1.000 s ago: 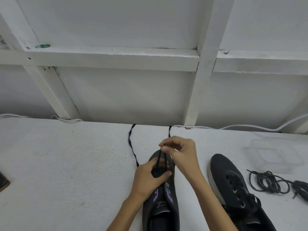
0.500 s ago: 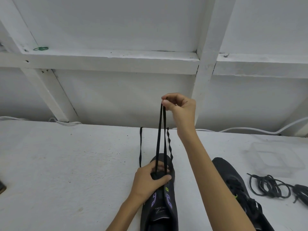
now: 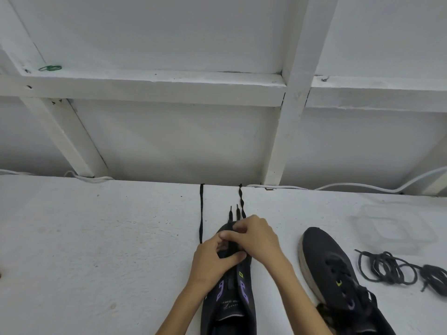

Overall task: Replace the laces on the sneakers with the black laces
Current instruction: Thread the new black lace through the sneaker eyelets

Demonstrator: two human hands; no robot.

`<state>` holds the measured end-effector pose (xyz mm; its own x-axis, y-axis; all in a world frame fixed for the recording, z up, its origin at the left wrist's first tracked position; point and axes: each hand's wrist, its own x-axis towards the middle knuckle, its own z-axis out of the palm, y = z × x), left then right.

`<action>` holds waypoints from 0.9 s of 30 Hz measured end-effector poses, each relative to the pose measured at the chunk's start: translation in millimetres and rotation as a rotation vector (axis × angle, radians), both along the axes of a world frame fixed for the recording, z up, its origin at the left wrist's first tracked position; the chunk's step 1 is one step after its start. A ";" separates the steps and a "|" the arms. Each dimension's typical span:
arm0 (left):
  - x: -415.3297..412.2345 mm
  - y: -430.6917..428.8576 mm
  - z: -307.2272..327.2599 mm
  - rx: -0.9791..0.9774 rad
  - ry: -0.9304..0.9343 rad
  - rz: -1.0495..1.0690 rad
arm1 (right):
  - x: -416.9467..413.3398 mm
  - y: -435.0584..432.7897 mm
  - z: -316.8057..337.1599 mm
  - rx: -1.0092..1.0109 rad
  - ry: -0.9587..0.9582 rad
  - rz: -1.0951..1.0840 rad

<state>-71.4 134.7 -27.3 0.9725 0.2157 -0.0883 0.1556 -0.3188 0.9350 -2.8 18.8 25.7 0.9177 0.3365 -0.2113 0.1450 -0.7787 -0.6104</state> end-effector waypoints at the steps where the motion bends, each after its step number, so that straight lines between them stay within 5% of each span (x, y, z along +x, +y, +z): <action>1: -0.2 -0.6 0.8 -0.001 0.000 0.002 | -2.6 2.7 -2.1 0.065 -0.051 -0.029; 6: 0.5 2.8 5.4 0.056 -0.002 -0.056 | -2.4 6.7 -0.2 0.481 -0.045 -0.123; 18: -1.7 5.7 8.0 0.011 -0.033 -0.127 | 54.8 22.5 105.3 1.037 -0.117 -0.215; 22: -1.0 5.3 9.5 -0.038 -0.006 -0.110 | 79.3 34.0 111.0 1.023 -0.121 -0.172; 27: 1.6 3.3 7.5 -0.076 0.031 -0.097 | 110.3 37.4 59.2 0.782 0.148 -0.059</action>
<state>-69.8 138.0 -19.8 0.9850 0.1127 -0.1309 0.1566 -0.2624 0.9522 107.6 56.2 84.9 0.9196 0.3889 -0.0553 -0.0087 -0.1206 -0.9927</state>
